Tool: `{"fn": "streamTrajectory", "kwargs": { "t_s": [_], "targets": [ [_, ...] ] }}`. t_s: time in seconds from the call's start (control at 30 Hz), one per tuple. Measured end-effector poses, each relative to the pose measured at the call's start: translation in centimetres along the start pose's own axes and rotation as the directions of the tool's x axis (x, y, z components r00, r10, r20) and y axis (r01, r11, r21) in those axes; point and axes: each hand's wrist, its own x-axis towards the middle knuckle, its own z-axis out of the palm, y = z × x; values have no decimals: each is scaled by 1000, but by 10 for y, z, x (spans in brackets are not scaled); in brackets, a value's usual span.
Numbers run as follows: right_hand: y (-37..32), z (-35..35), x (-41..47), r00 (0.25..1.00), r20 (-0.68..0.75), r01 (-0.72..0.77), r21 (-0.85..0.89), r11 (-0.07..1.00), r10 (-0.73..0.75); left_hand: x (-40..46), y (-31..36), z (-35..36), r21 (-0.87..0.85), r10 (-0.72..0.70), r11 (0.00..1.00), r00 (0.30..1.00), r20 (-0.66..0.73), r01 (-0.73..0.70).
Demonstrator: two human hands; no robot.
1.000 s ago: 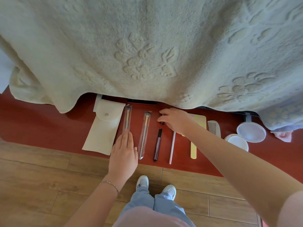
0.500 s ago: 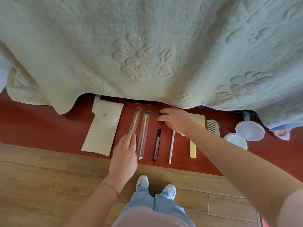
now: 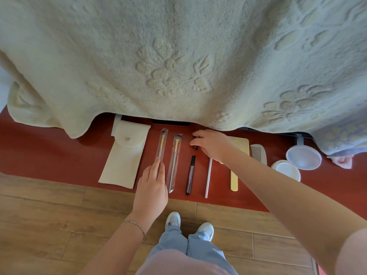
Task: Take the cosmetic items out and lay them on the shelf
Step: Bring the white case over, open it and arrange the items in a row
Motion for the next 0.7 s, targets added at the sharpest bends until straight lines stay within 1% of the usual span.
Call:
{"fn": "streamTrajectory", "kwargs": {
  "t_s": [0.13,0.23,0.3,0.33,0.4,0.43,0.5,0.57,0.7],
  "targets": [
    [0,2,0,1000,-14,-9,16,1000,9,-1,0,0,-14,0,1000,1000,-2,0],
    [-1,-1,-4,999,-38,-11,65,998,13,-3,-3,-4,-30,16,999,995,-99,-19],
    [-4,-1,-10,986,-166,8,120,993,12,-1,-12,-9,-9,-7,1000,988,-156,6],
    [-6,0,-14,967,-255,17,151,988,22,-1,-19,-10,1,-50,999,985,-163,51],
    [-16,0,-23,922,-378,6,242,970,89,0,-34,-12,-3,-175,984,975,-136,176],
    [-25,-2,-26,909,-398,-4,293,956,126,1,-41,-13,-22,-239,971,966,-102,238],
    [-43,-3,-31,900,-401,-13,367,930,171,2,-49,-11,-75,-334,940,942,-13,333],
    [-62,-3,-31,917,-367,-6,380,925,157,2,-50,-9,-104,-356,928,934,32,357],
    [-89,-2,-21,953,-283,2,358,934,107,4,-45,-10,-129,-354,927,935,5,352]
  ]
}}
